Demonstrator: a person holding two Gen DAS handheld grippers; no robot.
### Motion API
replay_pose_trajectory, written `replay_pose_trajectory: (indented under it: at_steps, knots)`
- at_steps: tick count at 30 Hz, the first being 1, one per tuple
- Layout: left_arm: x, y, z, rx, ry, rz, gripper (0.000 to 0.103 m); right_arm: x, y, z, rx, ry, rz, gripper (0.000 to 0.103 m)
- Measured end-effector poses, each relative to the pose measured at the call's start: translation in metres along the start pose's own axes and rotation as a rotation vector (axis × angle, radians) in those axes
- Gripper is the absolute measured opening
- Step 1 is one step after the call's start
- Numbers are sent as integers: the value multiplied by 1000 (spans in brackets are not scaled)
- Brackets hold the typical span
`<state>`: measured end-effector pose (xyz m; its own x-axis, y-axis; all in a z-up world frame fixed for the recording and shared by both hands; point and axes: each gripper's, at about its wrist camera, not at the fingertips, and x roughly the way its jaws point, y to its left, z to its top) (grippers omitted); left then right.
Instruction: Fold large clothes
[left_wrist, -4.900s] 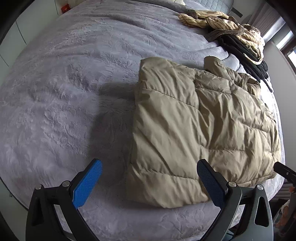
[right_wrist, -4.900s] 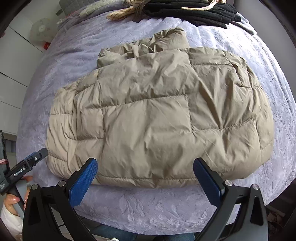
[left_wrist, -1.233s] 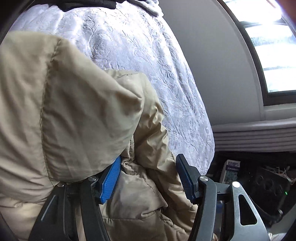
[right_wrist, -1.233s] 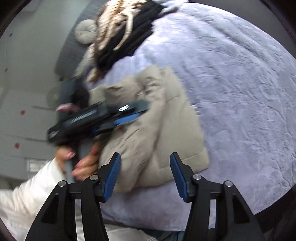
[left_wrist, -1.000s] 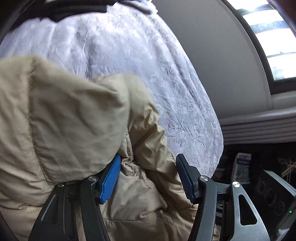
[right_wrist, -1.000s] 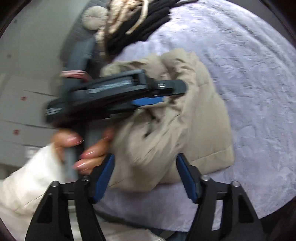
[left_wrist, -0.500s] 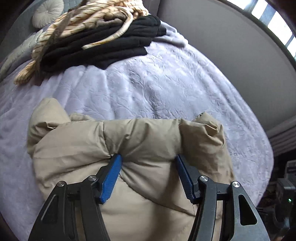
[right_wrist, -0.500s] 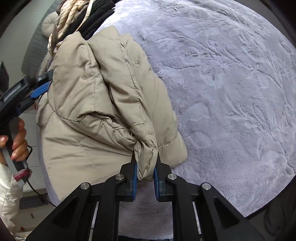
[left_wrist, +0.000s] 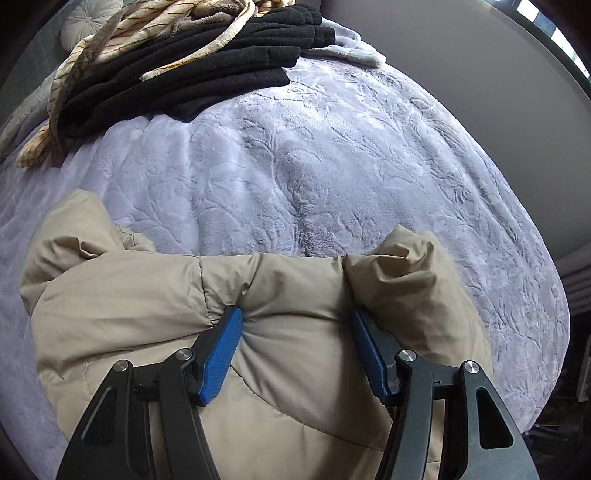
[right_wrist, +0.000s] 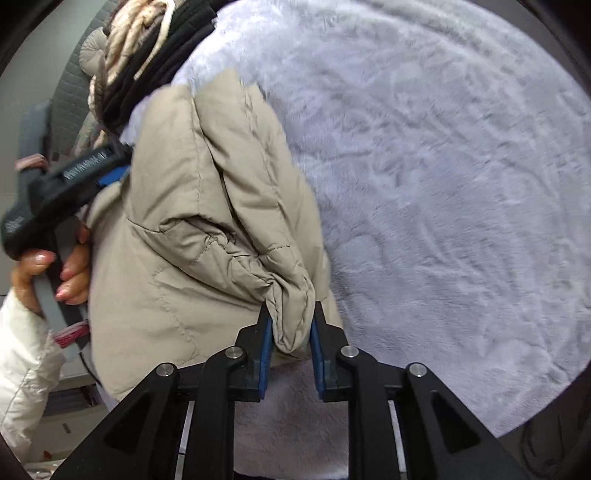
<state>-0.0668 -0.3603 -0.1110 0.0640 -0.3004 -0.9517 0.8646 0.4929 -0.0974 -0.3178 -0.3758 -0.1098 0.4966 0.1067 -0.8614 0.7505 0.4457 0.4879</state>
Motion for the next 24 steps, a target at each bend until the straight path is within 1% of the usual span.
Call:
replay_pose_trajectory:
  at_steps: [2, 4, 6, 8, 11, 12, 13, 14, 16, 20, 24]
  knots:
    - [0, 0, 0, 1, 0, 3, 61, -18, 1, 5, -1, -48, 32, 22]
    - [0, -1, 0, 4, 0, 8, 62, -32, 7, 12, -18, -82, 86, 22]
    - [1, -1, 1, 5, 2, 14, 62, -38, 22, 22, -55, -92, 153, 22]
    - [0, -2, 2, 4, 6, 20, 62, -34, 41, 31, -109, -87, 170, 22]
    - [-3, -2, 2, -2, 7, 41, 63, -8, 73, 36, -167, -44, 150, 22]
    - [-6, -2, 2, -7, 6, 50, 63, 1, 76, 39, -175, -23, 138, 22]
    - [-11, -1, 2, -16, 3, 57, 64, 14, 80, 40, -188, 4, 107, 21]
    - [-17, 0, 2, -27, -3, 58, 64, 23, 79, 38, -200, 20, 77, 17]
    - [-30, 3, 0, -49, -12, 47, 64, 39, 81, 36, -221, 59, 36, 14]
    - [-64, 13, -11, -81, -48, 39, 64, 51, 83, 37, -263, 76, -8, 12]
    - [-100, 34, -34, -133, -79, 35, 64, 57, 81, 41, -265, 88, -9, 11]
